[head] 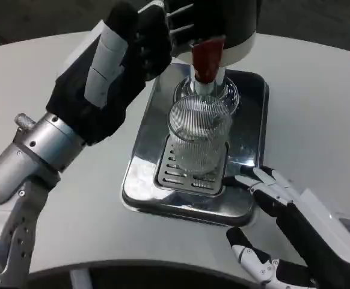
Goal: Grasp the cup under the faucet to collect the drink, then remove the cup.
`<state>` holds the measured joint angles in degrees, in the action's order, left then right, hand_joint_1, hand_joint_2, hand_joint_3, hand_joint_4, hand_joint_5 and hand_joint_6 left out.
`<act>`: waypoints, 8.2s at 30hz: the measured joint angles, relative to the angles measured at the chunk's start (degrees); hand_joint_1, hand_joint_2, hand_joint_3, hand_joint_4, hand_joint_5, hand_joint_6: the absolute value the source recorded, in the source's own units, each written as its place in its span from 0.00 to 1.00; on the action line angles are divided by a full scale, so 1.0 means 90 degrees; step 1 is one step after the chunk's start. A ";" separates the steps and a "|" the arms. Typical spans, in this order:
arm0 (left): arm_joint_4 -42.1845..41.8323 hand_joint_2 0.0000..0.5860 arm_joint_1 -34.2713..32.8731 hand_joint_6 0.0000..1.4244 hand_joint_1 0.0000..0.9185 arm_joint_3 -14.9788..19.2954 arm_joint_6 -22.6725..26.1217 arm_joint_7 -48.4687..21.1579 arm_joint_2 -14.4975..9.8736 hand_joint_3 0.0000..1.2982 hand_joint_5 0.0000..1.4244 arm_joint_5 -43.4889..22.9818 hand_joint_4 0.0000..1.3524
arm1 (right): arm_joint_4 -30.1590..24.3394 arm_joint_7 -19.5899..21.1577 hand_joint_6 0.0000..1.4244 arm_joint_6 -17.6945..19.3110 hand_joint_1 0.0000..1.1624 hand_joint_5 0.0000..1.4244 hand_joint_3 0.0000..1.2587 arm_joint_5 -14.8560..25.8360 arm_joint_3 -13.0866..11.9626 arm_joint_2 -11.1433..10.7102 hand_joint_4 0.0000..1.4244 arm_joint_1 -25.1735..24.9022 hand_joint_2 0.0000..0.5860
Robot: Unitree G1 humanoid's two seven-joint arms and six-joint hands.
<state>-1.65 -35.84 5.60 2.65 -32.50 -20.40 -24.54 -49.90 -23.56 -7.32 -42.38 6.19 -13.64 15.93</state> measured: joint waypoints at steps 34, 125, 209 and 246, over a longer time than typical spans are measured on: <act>0.1018 0.04 -0.0736 0.10 0.00 -0.0348 -0.0470 -0.0826 0.0225 0.21 0.17 0.0515 0.16 | -0.0006 0.0073 0.00 0.0000 0.42 0.00 0.16 0.0022 -0.0025 0.0016 0.04 0.0169 0.86; 0.1601 0.07 -0.0868 0.15 0.00 -0.0756 -0.2639 -0.0822 -0.0562 0.37 0.25 0.1806 0.26 | 0.3159 0.2732 0.20 -0.0133 0.73 0.13 0.08 0.1893 0.0132 0.1455 0.09 -0.1977 0.30; 0.1827 0.08 -0.0989 0.15 0.00 -0.0854 -0.2731 -0.0404 -0.0616 0.38 0.25 0.2044 0.27 | 0.7483 0.4747 0.26 0.2025 0.73 0.26 0.12 0.2598 0.0395 0.2074 0.23 -0.4497 0.28; 0.0592 0.08 0.0015 0.02 0.00 -0.0414 -0.1542 -0.0155 -0.0578 0.14 0.05 0.1497 0.00 | 0.7718 0.5148 0.42 0.2123 0.78 0.44 0.39 0.2379 0.0416 0.2081 0.39 -0.4664 0.27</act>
<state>3.68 -35.71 1.88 -11.23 -33.89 -25.60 -11.07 19.57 22.78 11.79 -20.96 9.93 5.09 -26.05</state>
